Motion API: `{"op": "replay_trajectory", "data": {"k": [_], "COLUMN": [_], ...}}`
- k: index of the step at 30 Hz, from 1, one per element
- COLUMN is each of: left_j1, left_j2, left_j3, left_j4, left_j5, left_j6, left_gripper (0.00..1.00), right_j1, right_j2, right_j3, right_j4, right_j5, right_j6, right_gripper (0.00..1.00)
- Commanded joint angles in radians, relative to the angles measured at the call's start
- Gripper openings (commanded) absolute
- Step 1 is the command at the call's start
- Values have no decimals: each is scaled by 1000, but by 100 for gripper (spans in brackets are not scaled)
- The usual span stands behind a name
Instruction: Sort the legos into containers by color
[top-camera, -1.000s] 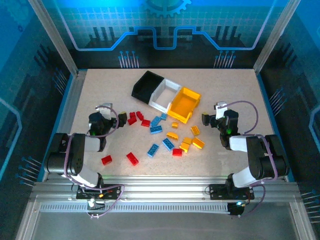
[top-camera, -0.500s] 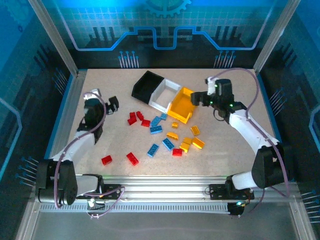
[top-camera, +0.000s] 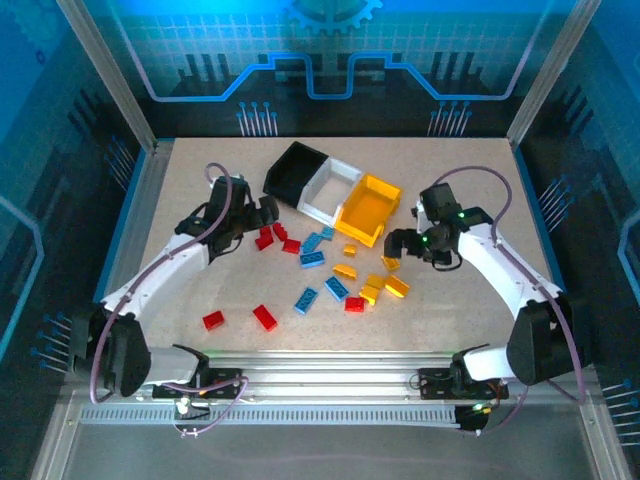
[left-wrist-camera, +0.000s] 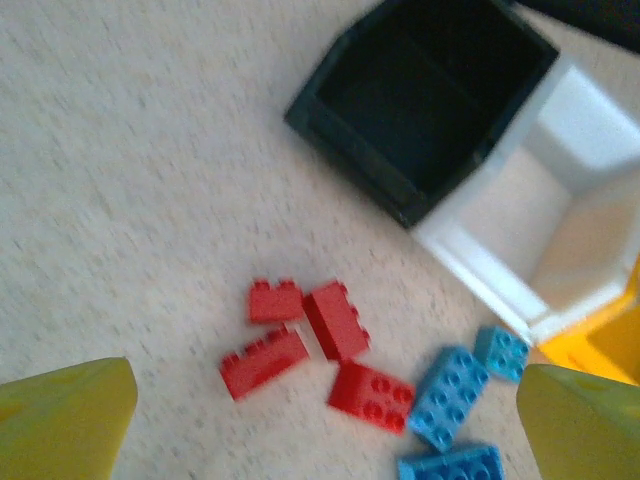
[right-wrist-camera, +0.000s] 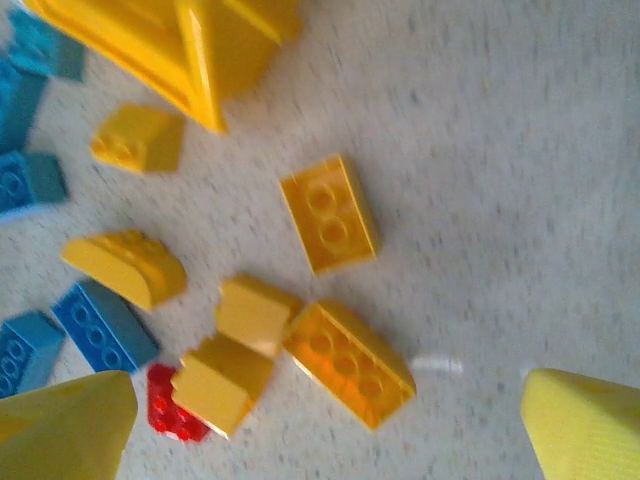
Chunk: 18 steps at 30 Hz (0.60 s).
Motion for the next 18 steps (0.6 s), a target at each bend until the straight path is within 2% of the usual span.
{"op": "replay_trajectory", "data": {"k": [1, 8, 11, 18], "left_j1": [-21, -105, -111, -111], "left_j2": [55, 125, 131, 109], "left_j3": [56, 117, 116, 123], "left_j4": [-94, -153, -146, -179], "left_j5": [107, 135, 175, 188], "left_j6": [-85, -59, -35, 11], "left_gripper": [99, 99, 99, 99], "right_j1": [21, 82, 104, 133], "right_j2": [-8, 75, 140, 286], "right_j3": [-47, -62, -24, 83], "right_j4": [-64, -12, 4, 13], "right_j5": [7, 46, 54, 132], "right_j6": [80, 81, 58, 33], "right_gripper": [99, 92, 86, 79]}}
